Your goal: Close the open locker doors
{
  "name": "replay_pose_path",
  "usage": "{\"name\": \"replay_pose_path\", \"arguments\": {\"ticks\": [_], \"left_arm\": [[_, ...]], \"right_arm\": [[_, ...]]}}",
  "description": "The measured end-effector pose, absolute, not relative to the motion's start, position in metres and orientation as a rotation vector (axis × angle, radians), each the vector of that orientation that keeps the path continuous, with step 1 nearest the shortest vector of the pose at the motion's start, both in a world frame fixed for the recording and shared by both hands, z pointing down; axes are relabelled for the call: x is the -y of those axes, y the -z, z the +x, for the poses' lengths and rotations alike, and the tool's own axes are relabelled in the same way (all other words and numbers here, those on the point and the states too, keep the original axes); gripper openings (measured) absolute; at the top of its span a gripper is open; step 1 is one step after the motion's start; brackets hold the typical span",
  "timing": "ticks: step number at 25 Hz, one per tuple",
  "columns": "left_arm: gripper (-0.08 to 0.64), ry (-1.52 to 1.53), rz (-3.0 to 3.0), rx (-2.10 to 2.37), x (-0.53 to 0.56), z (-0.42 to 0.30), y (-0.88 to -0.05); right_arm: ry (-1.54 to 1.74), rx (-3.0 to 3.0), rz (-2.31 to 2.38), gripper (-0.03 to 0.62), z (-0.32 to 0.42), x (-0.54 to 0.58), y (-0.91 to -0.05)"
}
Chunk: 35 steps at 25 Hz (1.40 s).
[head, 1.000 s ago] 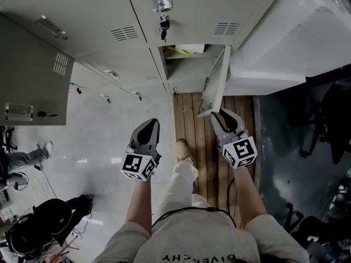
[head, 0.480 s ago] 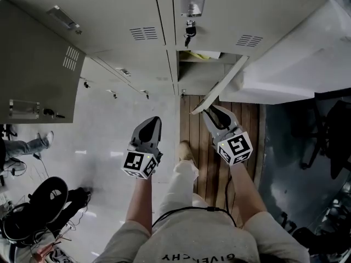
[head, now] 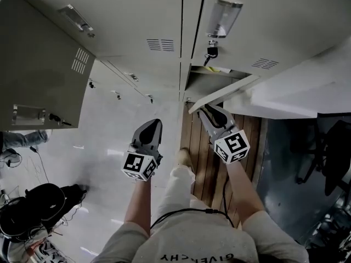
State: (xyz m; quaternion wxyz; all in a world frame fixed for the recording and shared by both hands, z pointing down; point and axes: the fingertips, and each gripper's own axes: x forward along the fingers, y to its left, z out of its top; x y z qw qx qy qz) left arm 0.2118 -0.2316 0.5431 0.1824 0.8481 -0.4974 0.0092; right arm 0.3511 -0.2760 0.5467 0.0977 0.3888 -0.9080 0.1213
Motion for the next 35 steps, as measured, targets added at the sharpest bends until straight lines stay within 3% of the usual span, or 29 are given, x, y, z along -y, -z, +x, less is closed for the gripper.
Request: {"name": "replay_pose_path", "arguments": {"ticks": [35], "left_arm": [[-0.003, 0.041, 2.265, 1.609, 0.292, 0.181, -0.527]], "right_arm": [[-0.403, 2.608, 1.260, 0.060, 0.347, 0.403, -0.564]]}}
